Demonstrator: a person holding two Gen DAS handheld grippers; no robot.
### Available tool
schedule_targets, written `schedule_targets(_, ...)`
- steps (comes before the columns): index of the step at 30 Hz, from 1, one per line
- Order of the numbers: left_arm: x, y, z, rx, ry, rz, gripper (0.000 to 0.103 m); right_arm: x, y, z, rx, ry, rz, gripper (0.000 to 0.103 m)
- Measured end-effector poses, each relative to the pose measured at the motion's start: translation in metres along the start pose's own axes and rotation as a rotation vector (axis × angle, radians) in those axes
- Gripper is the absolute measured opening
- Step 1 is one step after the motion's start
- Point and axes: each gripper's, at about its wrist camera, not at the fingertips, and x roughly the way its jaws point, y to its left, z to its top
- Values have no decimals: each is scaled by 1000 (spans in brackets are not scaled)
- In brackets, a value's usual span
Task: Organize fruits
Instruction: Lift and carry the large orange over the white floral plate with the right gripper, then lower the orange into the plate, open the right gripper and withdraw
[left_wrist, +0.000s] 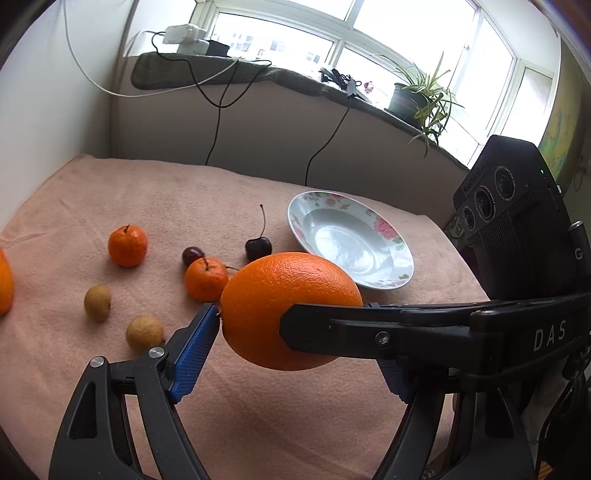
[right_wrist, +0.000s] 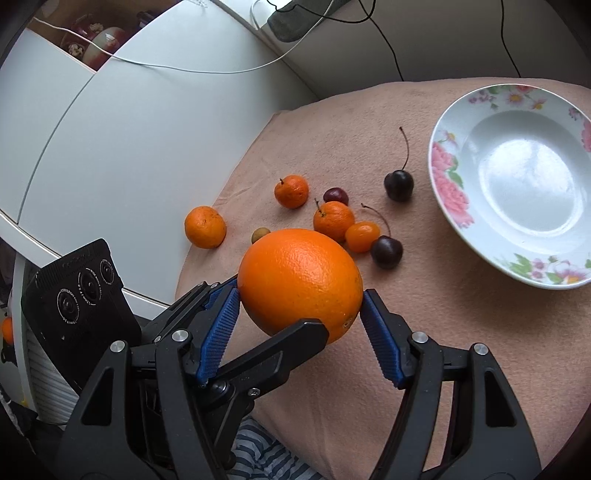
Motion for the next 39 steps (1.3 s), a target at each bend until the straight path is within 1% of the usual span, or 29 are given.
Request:
schedule_targets(9,29,-26,17,42,10,-53,80,-27,-30,12,48,-56,-37,71)
schedule_targets(15,50,-40,25,59,30,-82,80,-36,-50,18,85,-79,-59,71)
schedule_targets(24,69,-54,35,84,42,-89,80,-44,-68,28,108,-98,-60,71)
schedule_targets(31,82,-56,38,79,79,-97,80,-44,-80,28,147,-93,-63,71)
schedule_targets(32,83,-55,39,77,85,-99,80,-45,-80,28,149,-102,-77,71)
schedule_targets(35,80,-55,41,86,76,-86,79,-54,-79,27,123,-152,-163,71)
schedule_targets(39,73,-52,41,98,58,-66,80,-68,-79,27,108,-200,-210,71)
